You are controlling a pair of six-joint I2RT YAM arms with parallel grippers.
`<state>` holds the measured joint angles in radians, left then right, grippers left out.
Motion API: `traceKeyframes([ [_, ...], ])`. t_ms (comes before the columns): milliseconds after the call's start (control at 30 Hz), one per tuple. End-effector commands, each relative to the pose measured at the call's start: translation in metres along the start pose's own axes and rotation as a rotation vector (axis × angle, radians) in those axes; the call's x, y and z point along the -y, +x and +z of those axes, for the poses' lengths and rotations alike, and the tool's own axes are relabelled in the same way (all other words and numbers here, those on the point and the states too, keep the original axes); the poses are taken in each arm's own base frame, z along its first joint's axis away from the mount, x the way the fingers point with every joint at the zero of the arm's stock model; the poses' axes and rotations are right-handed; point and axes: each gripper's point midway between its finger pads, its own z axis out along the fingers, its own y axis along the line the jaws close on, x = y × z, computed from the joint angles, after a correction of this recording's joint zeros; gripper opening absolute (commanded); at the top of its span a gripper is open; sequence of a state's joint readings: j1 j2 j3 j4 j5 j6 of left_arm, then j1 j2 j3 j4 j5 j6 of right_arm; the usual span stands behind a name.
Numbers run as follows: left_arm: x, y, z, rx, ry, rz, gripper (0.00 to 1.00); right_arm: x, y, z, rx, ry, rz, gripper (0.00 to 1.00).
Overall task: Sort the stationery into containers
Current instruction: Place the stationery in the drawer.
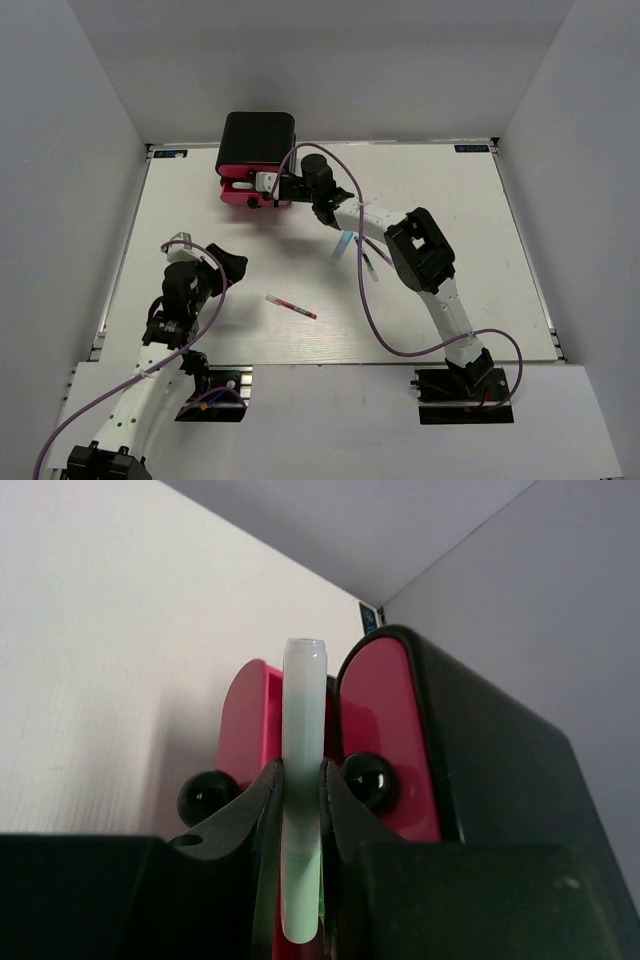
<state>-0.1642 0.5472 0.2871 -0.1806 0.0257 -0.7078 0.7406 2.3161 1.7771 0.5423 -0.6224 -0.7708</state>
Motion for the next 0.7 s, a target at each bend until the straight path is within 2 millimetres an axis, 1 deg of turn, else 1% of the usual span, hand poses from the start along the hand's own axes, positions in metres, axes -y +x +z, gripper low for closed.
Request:
traceKeyframes([
  [0,0.006,-0.0086,-0.0031,0.014,0.002,0.005,1.0,0.0058,0.0031,0.0008,-0.01,0.013,-0.022,0.05],
  [33,0.0075,-0.0104,-0.0043,0.022,0.008,0.005,1.0,0.0022,0.0063,0.0007,-0.014,0.007,-0.015,0.05],
  [100,0.0073,-0.0101,-0.0055,0.022,0.008,0.005,1.0,0.0029,0.0061,-0.0004,-0.021,0.009,-0.014,0.06],
  [200,0.0073,-0.0101,-0.0055,0.022,0.008,0.005,1.0,0.0004,0.0078,-0.0022,-0.027,0.009,-0.008,0.13],
  [233,0.0073,-0.0101,-0.0055,0.022,0.008,0.005,1.0,0.0012,0.0083,-0.003,-0.029,0.011,-0.008,0.16],
  [267,0.0073,-0.0101,-0.0055,0.022,0.008,0.005,1.0,0.0011,0.0074,-0.0042,-0.029,0.014,-0.009,0.27],
  [333,0.0073,-0.0101,-0.0055,0.022,0.008,0.005,1.0,0.0047,0.007,-0.0057,-0.031,0.028,-0.014,0.34],
  [367,0.0073,-0.0101,-0.0055,0.022,0.008,0.005,1.0,0.0031,0.007,-0.0049,-0.033,0.029,-0.012,0.39],
  [433,0.0073,-0.0101,-0.0055,0.022,0.008,0.005,1.0,0.0054,0.0082,-0.0068,-0.039,0.038,-0.009,0.41],
  [500,0.0073,-0.0101,-0.0055,0.022,0.008,0.005,1.0,0.0044,0.0058,-0.0065,-0.034,0.038,-0.012,0.45],
  [633,0.0086,-0.0116,-0.0066,0.029,0.014,0.005,1.0,0.0038,0.0066,-0.0075,-0.038,0.042,-0.012,0.45],
  [667,0.0087,-0.0116,-0.0066,0.029,0.014,0.005,1.0,0.0079,0.0031,-0.0087,-0.034,0.05,-0.012,0.45],
])
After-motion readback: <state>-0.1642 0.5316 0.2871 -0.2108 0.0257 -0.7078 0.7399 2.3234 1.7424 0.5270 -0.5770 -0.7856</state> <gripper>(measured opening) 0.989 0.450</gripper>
